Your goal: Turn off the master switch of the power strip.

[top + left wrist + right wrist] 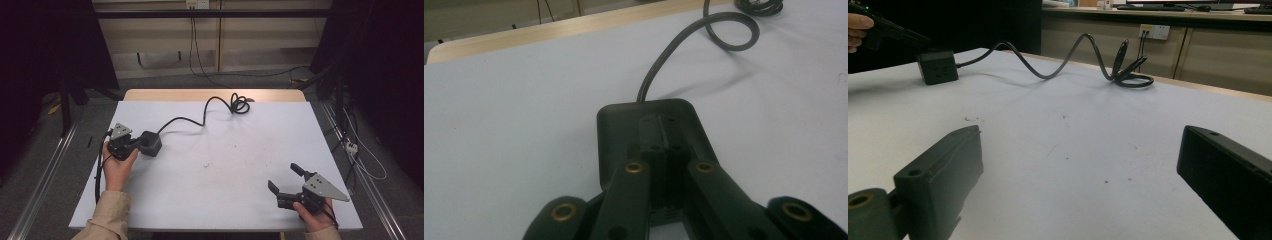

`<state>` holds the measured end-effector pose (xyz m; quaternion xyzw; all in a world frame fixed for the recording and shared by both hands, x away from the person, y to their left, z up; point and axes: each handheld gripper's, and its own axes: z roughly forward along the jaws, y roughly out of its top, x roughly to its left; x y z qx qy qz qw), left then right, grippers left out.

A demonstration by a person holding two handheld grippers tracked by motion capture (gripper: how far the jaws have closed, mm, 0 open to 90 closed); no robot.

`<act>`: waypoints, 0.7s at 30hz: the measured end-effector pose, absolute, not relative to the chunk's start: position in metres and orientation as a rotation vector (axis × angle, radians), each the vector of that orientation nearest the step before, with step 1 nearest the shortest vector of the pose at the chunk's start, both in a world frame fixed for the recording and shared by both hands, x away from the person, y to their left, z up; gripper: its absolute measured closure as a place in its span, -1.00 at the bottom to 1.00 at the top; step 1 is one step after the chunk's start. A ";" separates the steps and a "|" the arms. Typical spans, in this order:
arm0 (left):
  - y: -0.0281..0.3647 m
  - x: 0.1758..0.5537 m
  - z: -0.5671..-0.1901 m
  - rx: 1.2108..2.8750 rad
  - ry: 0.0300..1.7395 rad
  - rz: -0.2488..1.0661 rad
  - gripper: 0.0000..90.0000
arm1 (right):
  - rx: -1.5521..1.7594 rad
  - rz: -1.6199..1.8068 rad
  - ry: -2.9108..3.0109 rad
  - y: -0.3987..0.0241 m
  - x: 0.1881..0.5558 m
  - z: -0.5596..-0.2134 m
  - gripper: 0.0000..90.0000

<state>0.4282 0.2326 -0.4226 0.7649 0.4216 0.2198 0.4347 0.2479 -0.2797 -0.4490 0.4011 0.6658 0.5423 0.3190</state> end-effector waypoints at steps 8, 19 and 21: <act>0.233 0.428 -0.423 1.898 1.054 0.540 1.00 | 1.056 1.427 1.750 -0.280 0.248 -0.449 -0.91; 0.233 0.429 -0.422 1.892 1.060 0.534 1.00 | 1.056 1.425 1.751 -0.280 0.248 -0.449 -0.91; 0.233 0.429 -0.422 1.891 1.062 0.532 1.00 | 1.055 1.425 1.751 -0.280 0.248 -0.449 -0.91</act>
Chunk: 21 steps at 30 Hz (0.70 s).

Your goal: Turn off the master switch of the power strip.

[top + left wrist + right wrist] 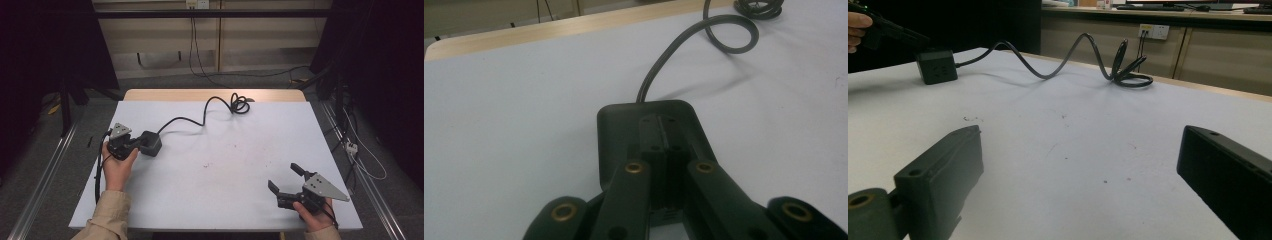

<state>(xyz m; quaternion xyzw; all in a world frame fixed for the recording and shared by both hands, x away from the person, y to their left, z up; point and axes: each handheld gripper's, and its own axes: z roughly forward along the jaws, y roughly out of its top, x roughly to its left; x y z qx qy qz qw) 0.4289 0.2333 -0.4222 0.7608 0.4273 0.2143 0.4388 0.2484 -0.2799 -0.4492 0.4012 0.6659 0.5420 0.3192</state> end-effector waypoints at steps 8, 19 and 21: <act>0.233 0.429 -0.422 1.889 1.062 0.531 1.00 | 1.055 1.423 1.751 -0.280 0.249 -0.449 -0.91; 0.234 0.429 -0.422 1.881 1.068 0.523 1.00 | 1.057 1.427 1.746 -0.280 0.249 -0.449 -0.91; 0.235 0.429 -0.420 1.861 1.067 0.515 1.00 | 1.058 1.426 1.746 -0.280 0.249 -0.449 -0.91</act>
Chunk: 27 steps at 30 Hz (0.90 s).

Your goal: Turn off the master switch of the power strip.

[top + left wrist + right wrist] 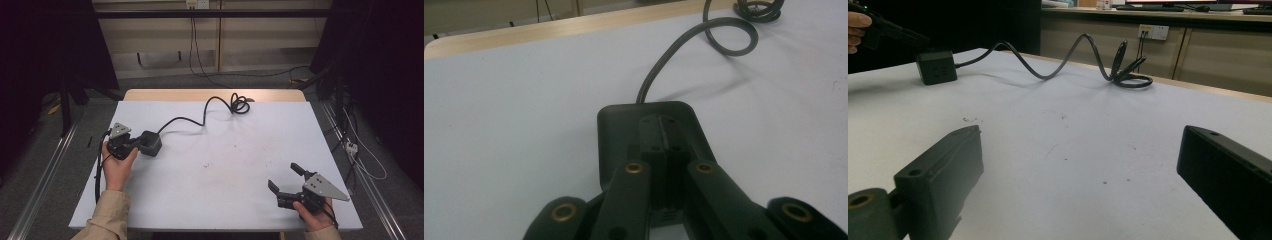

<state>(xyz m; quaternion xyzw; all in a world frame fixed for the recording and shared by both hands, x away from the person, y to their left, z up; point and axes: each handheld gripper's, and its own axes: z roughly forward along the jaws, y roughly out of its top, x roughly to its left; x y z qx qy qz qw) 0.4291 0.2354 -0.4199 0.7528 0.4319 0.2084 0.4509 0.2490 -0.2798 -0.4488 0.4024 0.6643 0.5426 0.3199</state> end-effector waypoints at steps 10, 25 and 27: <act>0.235 0.429 -0.419 1.869 1.073 0.522 1.00 | 1.059 1.428 1.745 -0.280 0.249 -0.449 -0.91; 0.234 0.425 -0.413 1.857 1.066 0.520 0.76 | 1.055 1.425 1.746 -0.280 0.250 -0.449 -0.91; 0.234 0.424 -0.411 1.849 1.070 0.511 0.65 | 1.055 1.424 1.748 -0.280 0.250 -0.449 -0.91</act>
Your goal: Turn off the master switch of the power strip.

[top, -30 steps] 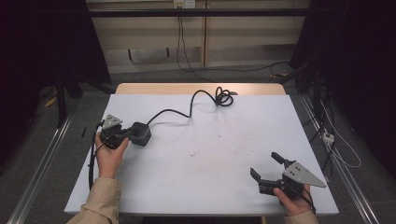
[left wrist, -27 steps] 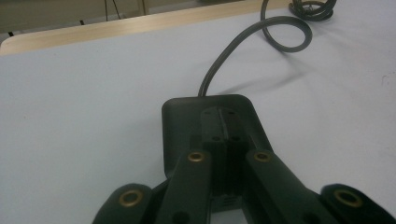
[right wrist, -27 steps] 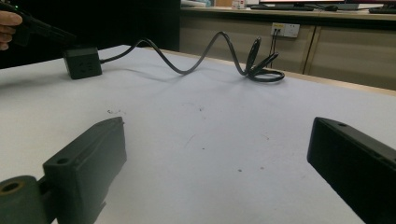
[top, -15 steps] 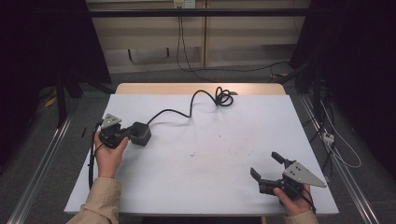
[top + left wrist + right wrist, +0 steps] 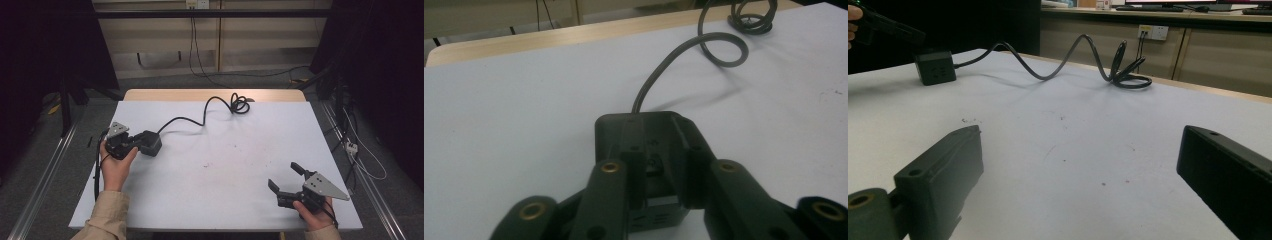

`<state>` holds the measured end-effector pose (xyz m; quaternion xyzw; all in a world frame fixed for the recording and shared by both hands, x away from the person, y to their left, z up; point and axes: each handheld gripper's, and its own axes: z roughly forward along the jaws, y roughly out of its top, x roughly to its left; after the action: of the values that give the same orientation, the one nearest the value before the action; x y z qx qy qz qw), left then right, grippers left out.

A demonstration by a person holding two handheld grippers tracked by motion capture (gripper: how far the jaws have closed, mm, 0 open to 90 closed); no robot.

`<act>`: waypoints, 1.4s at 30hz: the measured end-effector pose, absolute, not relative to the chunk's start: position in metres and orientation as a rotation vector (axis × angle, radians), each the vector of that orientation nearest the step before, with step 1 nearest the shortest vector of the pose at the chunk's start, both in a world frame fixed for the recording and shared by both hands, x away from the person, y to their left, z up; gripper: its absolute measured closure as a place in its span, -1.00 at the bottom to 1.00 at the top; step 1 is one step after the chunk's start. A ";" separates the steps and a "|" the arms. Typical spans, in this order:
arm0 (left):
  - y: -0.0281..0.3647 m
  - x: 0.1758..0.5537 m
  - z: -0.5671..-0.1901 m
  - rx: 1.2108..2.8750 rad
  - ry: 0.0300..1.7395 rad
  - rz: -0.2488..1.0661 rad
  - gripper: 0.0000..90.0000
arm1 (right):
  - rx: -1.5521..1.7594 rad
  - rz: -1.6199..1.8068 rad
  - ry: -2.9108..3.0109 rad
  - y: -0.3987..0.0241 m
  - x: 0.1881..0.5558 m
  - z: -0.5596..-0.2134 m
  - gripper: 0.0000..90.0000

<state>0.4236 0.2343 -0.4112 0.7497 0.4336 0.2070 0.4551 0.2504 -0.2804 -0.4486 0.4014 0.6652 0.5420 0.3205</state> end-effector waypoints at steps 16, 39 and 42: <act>0.226 0.403 -0.400 1.832 1.015 0.398 -0.22 | 1.052 1.428 1.741 -0.281 0.249 -0.447 -0.91; 0.229 0.372 -0.406 1.842 0.927 0.330 -0.77 | 1.050 1.429 1.740 -0.281 0.249 -0.445 -0.91; 0.228 0.370 -0.407 1.843 0.920 0.326 -0.77 | 1.048 1.429 1.741 -0.281 0.249 -0.446 -0.91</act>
<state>0.3701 0.2281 -0.4065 0.7634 0.3812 0.1352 0.5035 0.2490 -0.2811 -0.4455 0.3993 0.6633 0.5444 0.3228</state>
